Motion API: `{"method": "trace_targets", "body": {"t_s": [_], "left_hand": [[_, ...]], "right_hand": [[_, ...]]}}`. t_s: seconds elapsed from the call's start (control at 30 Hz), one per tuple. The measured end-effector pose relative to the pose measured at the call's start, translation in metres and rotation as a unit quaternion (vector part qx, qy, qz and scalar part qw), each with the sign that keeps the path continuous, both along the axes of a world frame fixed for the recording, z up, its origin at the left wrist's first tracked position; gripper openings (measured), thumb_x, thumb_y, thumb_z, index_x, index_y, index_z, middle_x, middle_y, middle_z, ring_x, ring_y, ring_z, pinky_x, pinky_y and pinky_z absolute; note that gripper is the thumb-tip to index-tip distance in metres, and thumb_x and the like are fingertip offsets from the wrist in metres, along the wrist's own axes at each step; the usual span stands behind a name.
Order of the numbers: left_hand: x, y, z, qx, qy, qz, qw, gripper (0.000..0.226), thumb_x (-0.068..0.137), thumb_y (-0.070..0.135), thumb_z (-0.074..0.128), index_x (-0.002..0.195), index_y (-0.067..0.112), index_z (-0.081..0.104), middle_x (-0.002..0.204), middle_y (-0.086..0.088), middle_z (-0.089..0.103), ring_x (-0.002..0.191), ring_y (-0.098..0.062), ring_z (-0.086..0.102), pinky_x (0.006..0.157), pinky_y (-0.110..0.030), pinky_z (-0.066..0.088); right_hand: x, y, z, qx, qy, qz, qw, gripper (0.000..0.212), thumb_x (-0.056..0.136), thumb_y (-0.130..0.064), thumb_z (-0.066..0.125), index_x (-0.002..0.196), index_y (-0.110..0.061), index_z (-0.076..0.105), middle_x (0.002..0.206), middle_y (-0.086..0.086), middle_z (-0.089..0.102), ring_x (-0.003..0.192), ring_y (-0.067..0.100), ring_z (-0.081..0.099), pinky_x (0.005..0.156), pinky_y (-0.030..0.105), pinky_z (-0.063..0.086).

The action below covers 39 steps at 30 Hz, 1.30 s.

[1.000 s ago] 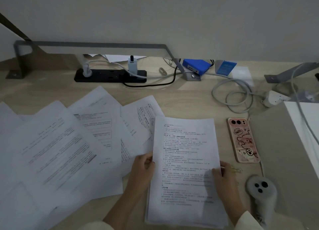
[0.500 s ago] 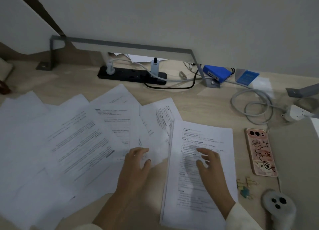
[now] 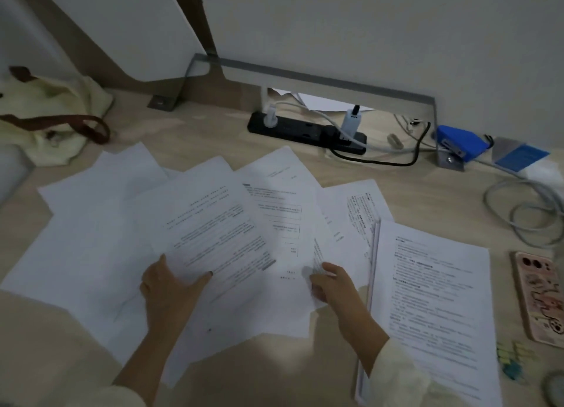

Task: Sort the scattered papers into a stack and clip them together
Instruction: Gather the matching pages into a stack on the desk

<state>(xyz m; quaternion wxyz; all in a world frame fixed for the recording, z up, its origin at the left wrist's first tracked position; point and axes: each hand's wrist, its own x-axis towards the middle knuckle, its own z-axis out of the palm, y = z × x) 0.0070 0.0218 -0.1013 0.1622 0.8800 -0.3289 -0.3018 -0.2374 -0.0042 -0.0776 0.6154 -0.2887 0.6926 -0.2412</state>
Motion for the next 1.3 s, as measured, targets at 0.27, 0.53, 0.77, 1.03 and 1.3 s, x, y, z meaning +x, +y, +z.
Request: {"method": "trace_targets", "body": {"t_s": [0.27, 0.53, 0.77, 1.03, 1.3], "left_hand": [[0.026, -0.011, -0.008, -0.102, 0.282, 0.17, 0.939, 0.054, 0.078, 0.013, 0.071, 0.123, -0.003, 0.048, 0.118, -0.019, 0.06, 0.102, -0.031, 0.059, 0.081, -0.036, 0.048], [0.049, 0.0, 0.027, -0.234, 0.338, 0.16, 0.898, 0.035, 0.091, 0.026, 0.053, 0.125, 0.018, 0.055, 0.122, 0.0, 0.06, 0.112, -0.023, 0.056, 0.096, -0.044, 0.045], [0.024, 0.011, 0.037, -0.151, 0.549, 0.182, 0.802, 0.021, 0.095, 0.014, 0.041, 0.1, 0.015, 0.061, 0.098, -0.006, 0.067, 0.089, -0.019, 0.066, 0.065, -0.027, 0.06], [-0.032, -0.005, 0.051, 0.109, 0.516, -0.163, 0.834, 0.029, 0.094, 0.026, 0.047, 0.089, 0.012, 0.072, 0.088, -0.005, 0.076, 0.083, -0.018, 0.071, 0.071, -0.029, 0.054], [0.031, -0.09, 0.017, -0.037, -0.069, -0.306, 0.949, 0.066, 0.082, 0.038, 0.061, 0.137, 0.015, 0.034, 0.143, -0.007, 0.032, 0.13, -0.027, 0.033, 0.099, -0.043, 0.037]], "right_hand": [[0.032, 0.006, -0.007, -0.012, 0.09, 0.057, 0.994, 0.012, 0.084, -0.007, 0.054, 0.076, 0.003, 0.053, 0.075, 0.027, 0.054, 0.07, 0.026, 0.054, 0.068, 0.037, 0.048], [0.012, 0.01, 0.002, -0.068, 0.086, -0.073, 0.991, 0.02, 0.088, -0.002, 0.044, 0.083, -0.013, 0.06, 0.077, 0.01, 0.06, 0.07, 0.025, 0.055, 0.062, 0.031, 0.045], [0.015, 0.022, -0.002, -0.014, -0.006, -0.042, 0.999, 0.012, 0.087, 0.003, 0.047, 0.09, 0.0, 0.058, 0.084, 0.013, 0.065, 0.069, 0.023, 0.063, 0.052, 0.02, 0.053], [0.022, 0.031, -0.007, 0.015, -0.03, -0.04, 0.999, 0.022, 0.087, 0.003, 0.045, 0.102, 0.001, 0.061, 0.09, 0.016, 0.066, 0.07, 0.022, 0.063, 0.051, 0.018, 0.052], [0.027, 0.027, -0.011, 0.007, -0.043, -0.062, 0.997, 0.026, 0.089, 0.0, 0.042, 0.103, -0.01, 0.061, 0.095, 0.011, 0.069, 0.078, 0.025, 0.065, 0.06, 0.027, 0.056]]}}
